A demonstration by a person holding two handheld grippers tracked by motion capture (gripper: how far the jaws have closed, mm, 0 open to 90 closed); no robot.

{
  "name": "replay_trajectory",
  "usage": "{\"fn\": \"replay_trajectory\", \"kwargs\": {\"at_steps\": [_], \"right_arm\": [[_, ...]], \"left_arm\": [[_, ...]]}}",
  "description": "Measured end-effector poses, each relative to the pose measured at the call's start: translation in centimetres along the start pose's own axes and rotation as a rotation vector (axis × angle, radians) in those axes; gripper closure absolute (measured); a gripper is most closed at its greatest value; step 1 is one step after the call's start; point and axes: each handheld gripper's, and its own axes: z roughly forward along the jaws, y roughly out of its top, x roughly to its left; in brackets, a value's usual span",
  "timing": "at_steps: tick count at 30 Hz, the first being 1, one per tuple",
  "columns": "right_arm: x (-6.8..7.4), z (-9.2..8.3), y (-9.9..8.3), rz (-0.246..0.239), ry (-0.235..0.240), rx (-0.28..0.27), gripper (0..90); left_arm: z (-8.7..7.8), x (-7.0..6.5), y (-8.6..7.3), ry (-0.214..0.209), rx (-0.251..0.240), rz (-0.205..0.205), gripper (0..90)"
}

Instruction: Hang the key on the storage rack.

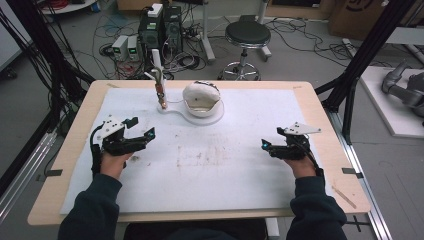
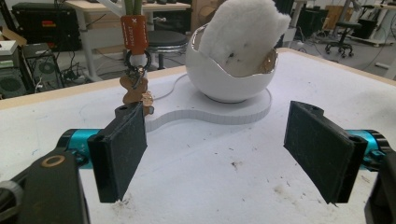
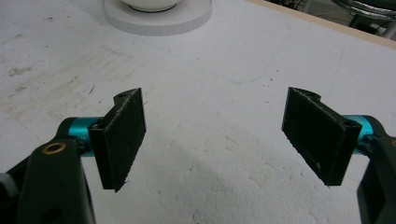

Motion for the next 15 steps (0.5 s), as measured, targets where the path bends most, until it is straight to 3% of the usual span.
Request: {"fn": "replay_trajectory", "kwargs": {"at_steps": [15], "right_arm": [[-0.16, -0.07, -0.02, 0.002, -0.003, -0.008, 21.9]], "left_arm": [[0.04, 0.21, -0.07, 0.007, 0.003, -0.009, 21.1]]}}
